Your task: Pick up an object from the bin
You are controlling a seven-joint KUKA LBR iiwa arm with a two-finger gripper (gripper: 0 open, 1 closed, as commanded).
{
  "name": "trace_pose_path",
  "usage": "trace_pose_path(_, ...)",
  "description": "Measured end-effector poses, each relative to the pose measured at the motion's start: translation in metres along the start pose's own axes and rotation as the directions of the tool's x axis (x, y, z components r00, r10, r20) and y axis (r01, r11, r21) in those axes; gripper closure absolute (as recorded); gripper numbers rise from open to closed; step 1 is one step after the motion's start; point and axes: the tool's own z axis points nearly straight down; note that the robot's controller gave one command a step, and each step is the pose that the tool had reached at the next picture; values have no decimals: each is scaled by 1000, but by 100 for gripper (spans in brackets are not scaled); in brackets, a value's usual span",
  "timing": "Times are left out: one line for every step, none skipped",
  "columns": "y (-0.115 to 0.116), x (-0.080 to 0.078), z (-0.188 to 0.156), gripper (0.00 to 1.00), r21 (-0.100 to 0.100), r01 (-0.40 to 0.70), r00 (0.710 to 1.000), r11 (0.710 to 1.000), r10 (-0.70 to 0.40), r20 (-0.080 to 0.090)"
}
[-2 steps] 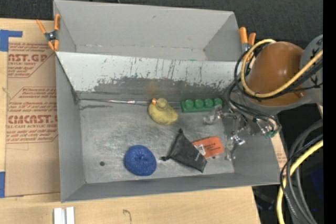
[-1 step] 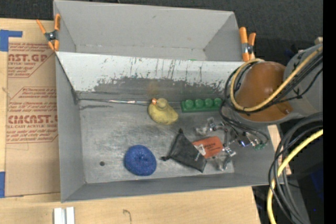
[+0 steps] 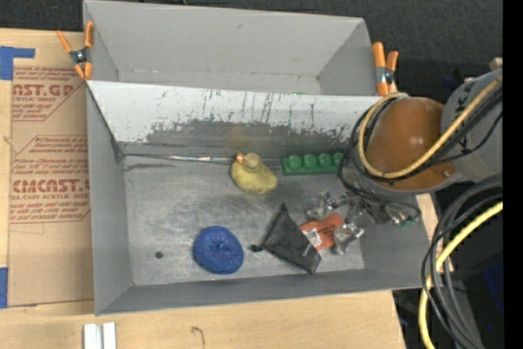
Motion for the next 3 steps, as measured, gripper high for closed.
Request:
trace_pose_path(1,1,-1,100,0,23,1000,1000,-23,0)
trace_pose_path(3,2,-6,100,-9,34,999,999,-34,-11)
trace_pose_path(3,3,-21,100,-15,24,1000,1000,-24,-20)
